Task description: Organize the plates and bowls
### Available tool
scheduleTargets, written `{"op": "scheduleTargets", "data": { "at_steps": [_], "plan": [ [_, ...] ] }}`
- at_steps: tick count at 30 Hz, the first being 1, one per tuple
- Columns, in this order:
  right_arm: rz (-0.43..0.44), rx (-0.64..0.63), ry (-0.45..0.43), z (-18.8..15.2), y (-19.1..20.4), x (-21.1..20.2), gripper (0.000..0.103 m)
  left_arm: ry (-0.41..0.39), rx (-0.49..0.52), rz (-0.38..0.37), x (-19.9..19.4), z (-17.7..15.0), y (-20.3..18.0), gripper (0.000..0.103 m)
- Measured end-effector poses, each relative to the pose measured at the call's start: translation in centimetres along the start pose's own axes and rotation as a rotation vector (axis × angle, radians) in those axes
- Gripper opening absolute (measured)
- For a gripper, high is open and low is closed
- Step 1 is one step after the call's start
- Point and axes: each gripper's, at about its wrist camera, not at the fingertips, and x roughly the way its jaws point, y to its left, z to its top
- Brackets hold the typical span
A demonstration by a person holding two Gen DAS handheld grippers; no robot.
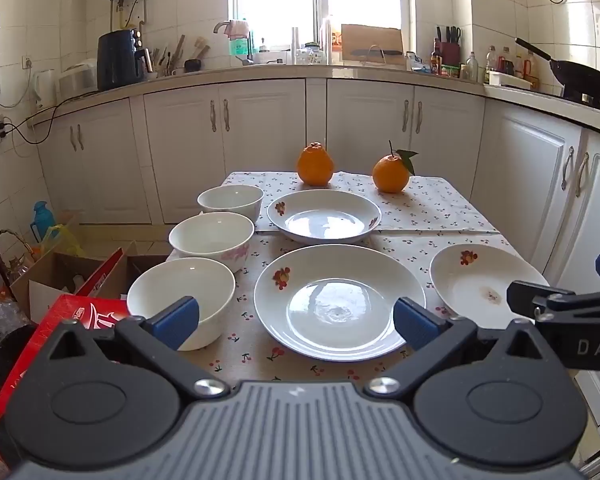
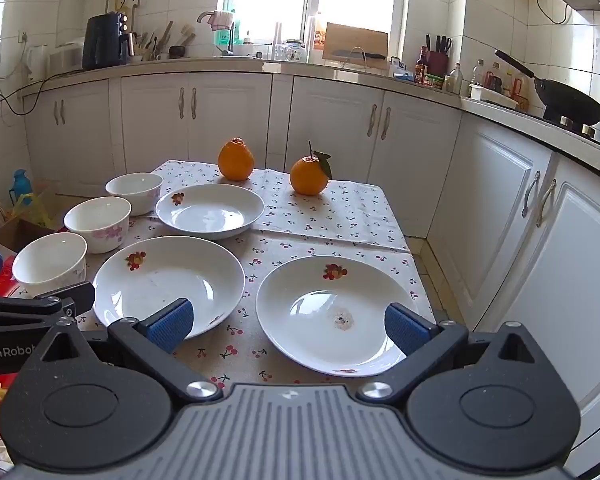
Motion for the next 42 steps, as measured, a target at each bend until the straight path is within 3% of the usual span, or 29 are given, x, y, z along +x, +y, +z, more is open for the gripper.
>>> {"op": "scheduleTargets", "data": {
  "at_steps": [42],
  "plan": [
    [0.000, -0.009, -0.012, 0.08, 0.06, -0.45, 0.103, -0.006, -0.016, -0.001, -0.37, 0.05, 0.07, 0.102]
  ]
}}
